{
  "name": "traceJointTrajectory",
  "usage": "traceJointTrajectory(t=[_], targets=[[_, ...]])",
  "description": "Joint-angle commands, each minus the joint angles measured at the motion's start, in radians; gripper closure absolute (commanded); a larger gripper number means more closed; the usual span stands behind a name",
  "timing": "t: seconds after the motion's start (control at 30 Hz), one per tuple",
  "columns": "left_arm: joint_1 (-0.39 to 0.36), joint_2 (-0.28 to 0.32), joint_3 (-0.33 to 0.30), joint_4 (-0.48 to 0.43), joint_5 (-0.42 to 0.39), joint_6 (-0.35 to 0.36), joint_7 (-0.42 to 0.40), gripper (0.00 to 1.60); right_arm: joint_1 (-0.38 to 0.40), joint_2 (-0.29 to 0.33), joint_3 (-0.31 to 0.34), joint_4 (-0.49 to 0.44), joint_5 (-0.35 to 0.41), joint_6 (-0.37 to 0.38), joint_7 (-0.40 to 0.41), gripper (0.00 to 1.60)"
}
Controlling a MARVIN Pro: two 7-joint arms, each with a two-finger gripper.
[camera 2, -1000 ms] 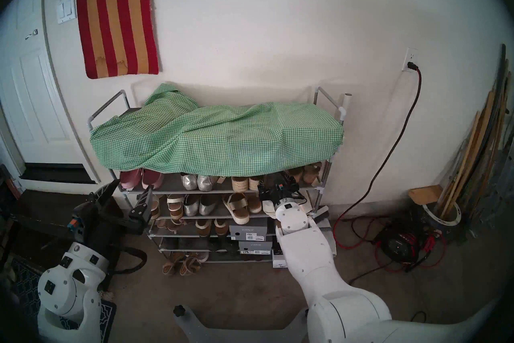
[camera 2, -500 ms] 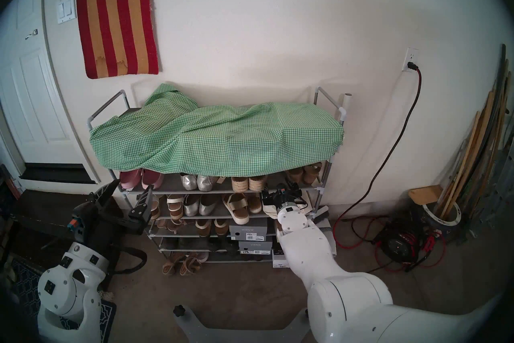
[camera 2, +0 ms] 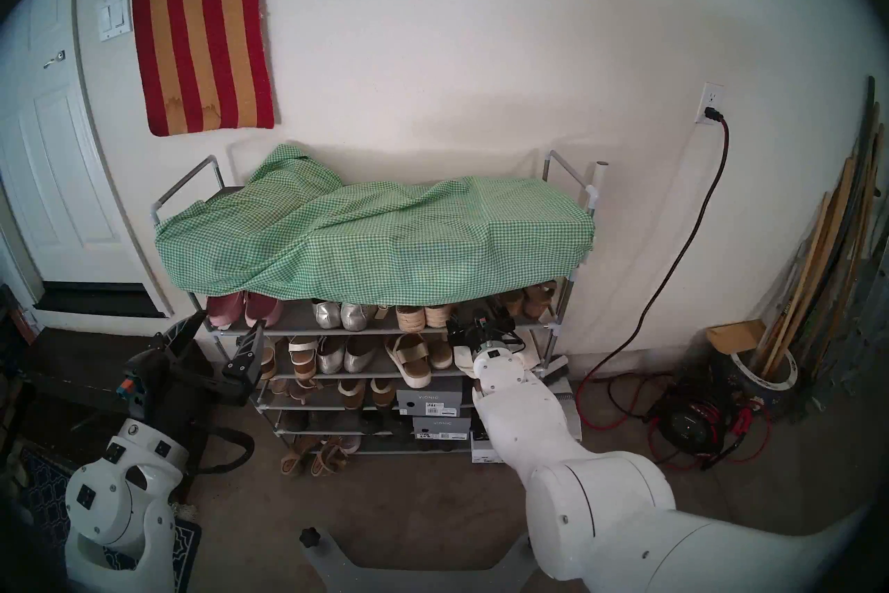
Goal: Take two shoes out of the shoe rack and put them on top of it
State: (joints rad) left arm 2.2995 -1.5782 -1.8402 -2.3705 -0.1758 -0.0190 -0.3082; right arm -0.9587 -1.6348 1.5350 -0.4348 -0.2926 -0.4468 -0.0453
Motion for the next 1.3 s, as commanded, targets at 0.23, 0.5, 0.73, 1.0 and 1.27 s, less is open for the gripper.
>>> traceJointTrajectory(t=[0.23, 0.5, 0.73, 1.0, 1.27], targets=[[-0.002, 0.000, 0.001, 0.000, 0.000, 0.001, 0.000, 0.00, -0.047, 0.001, 0.012, -0.154, 0.017, 0.008, 0.043, 0.00], [-0.002, 0.000, 0.001, 0.000, 0.000, 0.001, 0.000, 0.00, -0.049, -0.010, 0.011, -0.172, 0.021, 0.033, 0.060, 0.00], [-0.002, 0.000, 0.001, 0.000, 0.000, 0.001, 0.000, 0.00, -0.038, -0.019, 0.008, -0.158, 0.024, 0.038, 0.061, 0.00], [-0.002, -0.001, 0.001, 0.000, 0.000, 0.001, 0.000, 0.00, 0.001, -0.026, 0.016, -0.076, 0.042, 0.022, 0.062, 0.00], [-0.002, -0.001, 0.001, 0.000, 0.000, 0.001, 0.000, 0.00, -0.030, -0.031, 0.004, -0.154, 0.041, 0.034, 0.077, 0.00]])
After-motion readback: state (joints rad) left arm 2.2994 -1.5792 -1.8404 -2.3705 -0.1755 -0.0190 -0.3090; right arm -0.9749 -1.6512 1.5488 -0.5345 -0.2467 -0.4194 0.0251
